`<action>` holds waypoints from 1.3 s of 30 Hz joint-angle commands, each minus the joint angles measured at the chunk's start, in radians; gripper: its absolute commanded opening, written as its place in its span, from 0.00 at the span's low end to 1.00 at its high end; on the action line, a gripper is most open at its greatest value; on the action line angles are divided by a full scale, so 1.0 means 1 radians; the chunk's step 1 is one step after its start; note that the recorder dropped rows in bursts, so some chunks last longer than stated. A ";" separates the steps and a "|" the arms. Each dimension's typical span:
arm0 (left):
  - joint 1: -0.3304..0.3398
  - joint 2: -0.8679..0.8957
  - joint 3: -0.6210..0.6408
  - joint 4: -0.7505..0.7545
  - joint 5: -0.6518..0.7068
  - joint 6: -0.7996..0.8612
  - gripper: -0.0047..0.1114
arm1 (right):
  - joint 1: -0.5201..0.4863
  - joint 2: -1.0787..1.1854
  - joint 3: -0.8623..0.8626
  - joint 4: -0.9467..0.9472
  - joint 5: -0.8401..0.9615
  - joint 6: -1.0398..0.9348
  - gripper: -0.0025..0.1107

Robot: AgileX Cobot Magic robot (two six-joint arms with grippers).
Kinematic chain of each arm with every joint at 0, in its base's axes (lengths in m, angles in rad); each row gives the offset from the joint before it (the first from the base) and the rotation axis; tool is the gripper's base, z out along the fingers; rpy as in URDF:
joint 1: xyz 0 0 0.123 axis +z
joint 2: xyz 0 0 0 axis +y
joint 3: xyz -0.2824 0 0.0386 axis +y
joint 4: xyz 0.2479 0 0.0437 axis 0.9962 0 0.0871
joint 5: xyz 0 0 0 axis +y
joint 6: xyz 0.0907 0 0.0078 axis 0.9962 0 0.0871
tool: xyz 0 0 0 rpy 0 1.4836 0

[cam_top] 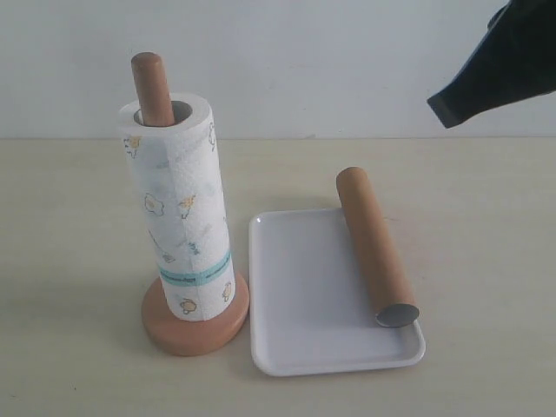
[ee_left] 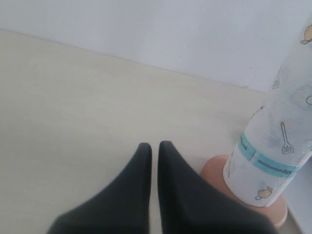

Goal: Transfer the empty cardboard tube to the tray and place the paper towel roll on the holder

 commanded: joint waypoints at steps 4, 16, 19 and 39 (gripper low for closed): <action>0.003 -0.004 0.004 -0.008 -0.012 0.006 0.08 | -0.005 -0.001 -0.004 -0.011 0.001 0.002 0.05; 0.003 -0.004 0.004 -0.008 -0.012 0.006 0.08 | -0.005 0.013 -0.004 -0.023 0.006 -0.037 0.05; 0.003 -0.004 0.004 -0.008 -0.012 0.006 0.08 | -0.005 0.034 -0.002 -0.025 -0.021 -0.023 0.05; 0.003 -0.004 0.004 -0.008 -0.012 0.006 0.08 | -0.084 0.009 0.654 -0.046 -0.786 0.249 0.05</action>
